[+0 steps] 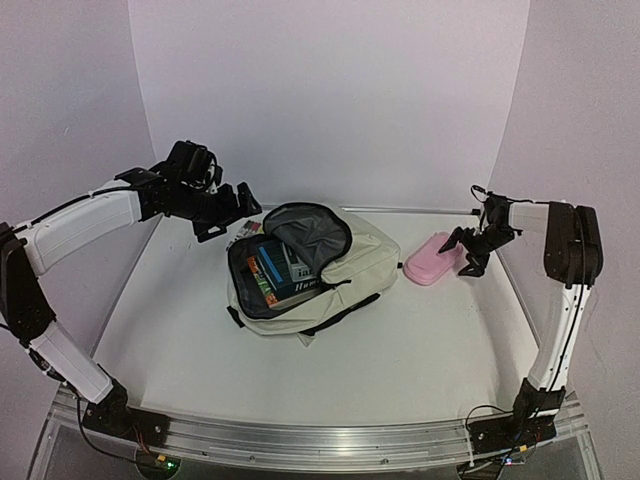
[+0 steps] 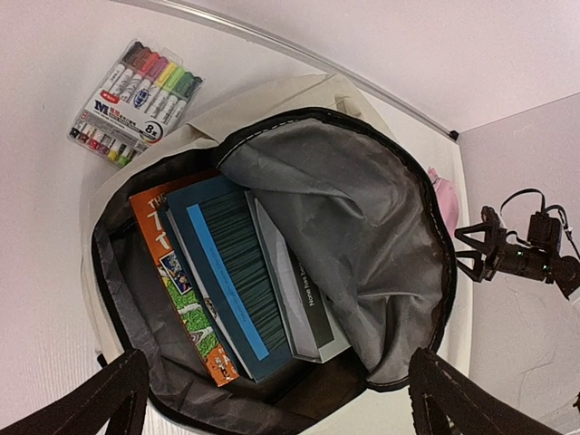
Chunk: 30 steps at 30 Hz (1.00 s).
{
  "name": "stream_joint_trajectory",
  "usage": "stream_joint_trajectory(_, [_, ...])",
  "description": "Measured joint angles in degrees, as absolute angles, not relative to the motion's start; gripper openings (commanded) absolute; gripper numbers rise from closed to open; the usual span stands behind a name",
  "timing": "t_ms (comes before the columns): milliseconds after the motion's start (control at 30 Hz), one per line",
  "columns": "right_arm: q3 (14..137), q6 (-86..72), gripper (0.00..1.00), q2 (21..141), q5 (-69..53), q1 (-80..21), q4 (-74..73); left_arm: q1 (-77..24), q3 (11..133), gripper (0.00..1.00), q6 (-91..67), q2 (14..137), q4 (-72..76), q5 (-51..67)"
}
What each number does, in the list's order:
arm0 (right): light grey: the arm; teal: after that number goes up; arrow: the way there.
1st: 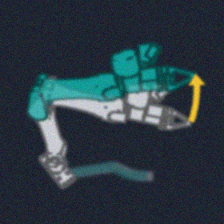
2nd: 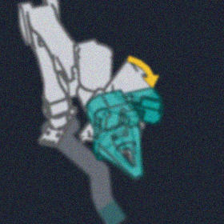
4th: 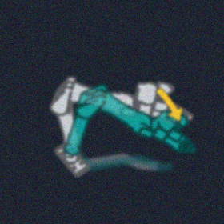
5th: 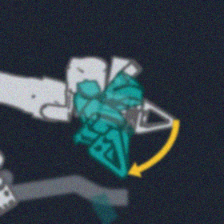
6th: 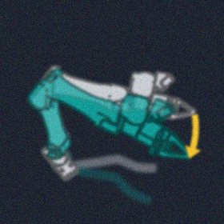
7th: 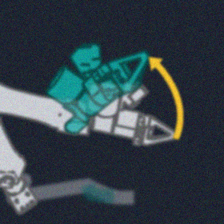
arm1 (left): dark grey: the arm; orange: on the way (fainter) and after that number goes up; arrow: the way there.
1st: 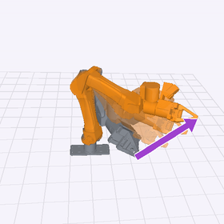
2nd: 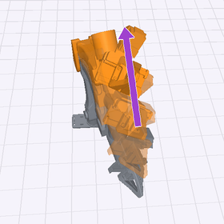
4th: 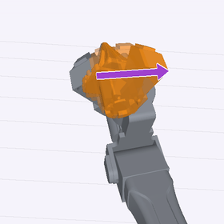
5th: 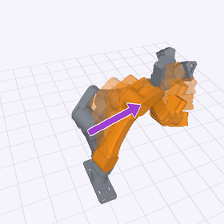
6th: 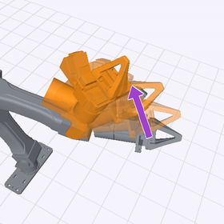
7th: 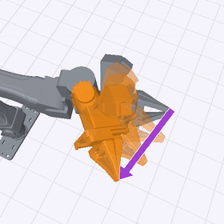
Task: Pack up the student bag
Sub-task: Pick up the stationery from the center of the board.
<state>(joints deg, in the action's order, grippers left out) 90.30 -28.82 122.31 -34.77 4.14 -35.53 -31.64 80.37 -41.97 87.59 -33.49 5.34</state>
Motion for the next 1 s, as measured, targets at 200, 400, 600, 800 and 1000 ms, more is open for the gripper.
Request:
stream_joint_trajectory(200, [90.6, -31.2, 0.68, 126.1, -38.8, 4.4, -29.4, -31.5, 82.6, 1.0, -41.8, 89.2, -35.5, 4.2])
stream_joint_trajectory(400, [90.2, -35.4, 0.46, 128.4, -42.2, 4.4, -20.3, -31.0, 84.7, 1.0, -41.8, 90.7, -37.6, 3.4])
stream_joint_trajectory(600, [90.0, -39.3, 0.19, 129.3, -44.3, 4.5, -14.4, -30.1, 86.5, 1.0, -41.4, 92.2, -38.4, 3.8])
stream_joint_trajectory(800, [91.9, -40.4, 0.07, 129.3, -44.4, 4.5, -13.9, -29.5, 90.7, 1.0, -39.0, 94.5, -40.5, 5.6])
stream_joint_trajectory(1000, [92.5, -39.2, 0.0, 126.1, -43.5, 4.5, -14.4, -28.3, 93.8, 1.0, -37.4, 95.1, -41.9, 8.9])
